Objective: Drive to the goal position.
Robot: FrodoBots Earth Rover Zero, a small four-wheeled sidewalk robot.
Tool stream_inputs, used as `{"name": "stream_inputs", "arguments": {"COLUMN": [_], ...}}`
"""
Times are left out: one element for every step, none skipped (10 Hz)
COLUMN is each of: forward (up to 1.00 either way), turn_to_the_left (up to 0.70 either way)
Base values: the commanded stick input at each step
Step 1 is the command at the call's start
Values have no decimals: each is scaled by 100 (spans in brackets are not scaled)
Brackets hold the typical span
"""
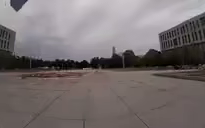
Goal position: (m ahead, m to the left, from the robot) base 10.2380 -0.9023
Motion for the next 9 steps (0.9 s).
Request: {"name": "stream_inputs", "arguments": {"forward": [70, 70, 70, 70, 70, 70, 70, 70, 70], "turn_to_the_left": [0, 0, 0, 0, 0, 0, 0, 0, 0]}}
